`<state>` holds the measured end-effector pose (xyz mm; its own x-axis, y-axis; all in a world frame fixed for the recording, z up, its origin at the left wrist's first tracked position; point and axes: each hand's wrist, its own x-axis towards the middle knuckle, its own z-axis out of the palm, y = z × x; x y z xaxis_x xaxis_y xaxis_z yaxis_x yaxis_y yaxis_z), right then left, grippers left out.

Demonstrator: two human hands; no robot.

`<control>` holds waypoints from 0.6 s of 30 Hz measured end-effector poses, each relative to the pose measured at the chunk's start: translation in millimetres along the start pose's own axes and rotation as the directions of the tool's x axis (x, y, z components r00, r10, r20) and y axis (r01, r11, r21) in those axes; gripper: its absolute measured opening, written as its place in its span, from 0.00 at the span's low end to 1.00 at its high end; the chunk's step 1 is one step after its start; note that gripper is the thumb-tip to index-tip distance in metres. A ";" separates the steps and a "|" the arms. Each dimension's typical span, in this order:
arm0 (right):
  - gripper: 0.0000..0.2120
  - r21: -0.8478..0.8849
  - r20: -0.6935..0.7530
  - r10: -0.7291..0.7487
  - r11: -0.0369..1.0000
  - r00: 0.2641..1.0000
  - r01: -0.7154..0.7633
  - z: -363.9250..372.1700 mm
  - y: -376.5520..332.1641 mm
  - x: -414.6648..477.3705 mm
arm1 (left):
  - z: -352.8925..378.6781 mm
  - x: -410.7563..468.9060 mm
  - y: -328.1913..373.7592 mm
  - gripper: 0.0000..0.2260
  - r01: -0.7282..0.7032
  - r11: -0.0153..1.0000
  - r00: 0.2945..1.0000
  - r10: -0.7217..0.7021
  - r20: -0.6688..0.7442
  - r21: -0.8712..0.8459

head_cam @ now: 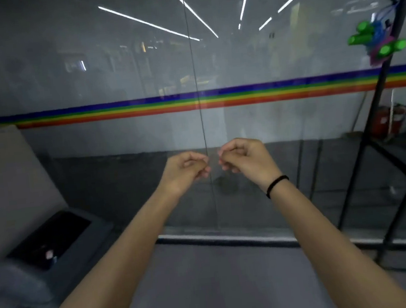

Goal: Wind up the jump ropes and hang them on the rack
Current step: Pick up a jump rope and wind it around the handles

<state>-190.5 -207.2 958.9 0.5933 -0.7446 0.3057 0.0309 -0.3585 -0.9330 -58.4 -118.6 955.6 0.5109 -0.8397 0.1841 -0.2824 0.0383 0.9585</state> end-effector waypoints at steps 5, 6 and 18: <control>0.09 0.047 -0.013 0.121 0.992 0.993 -0.120 56.5 19.8 -81.4 | -40.0 -75.2 -45.5 0.05 0.113 0.992 0.992 -0.116 0.054 0.063; 0.10 0.047 -0.017 0.157 0.987 0.988 -0.156 64.4 24.2 -93.0 | -42.8 -84.8 -53.5 0.06 0.136 0.989 0.988 -0.140 0.065 0.052; 0.08 -0.009 0.115 0.449 0.893 0.886 -0.451 119.6 170.3 -153.5 | -19.3 -127.1 -219.2 0.12 0.381 0.923 0.922 -0.374 0.099 -0.062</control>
<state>-180.2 -86.6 730.4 0.6325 -0.7557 -0.1698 -0.2469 0.0110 -0.9690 -45.8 -9.8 726.3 0.4964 -0.8422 -0.2104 -0.0154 -0.2509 0.9679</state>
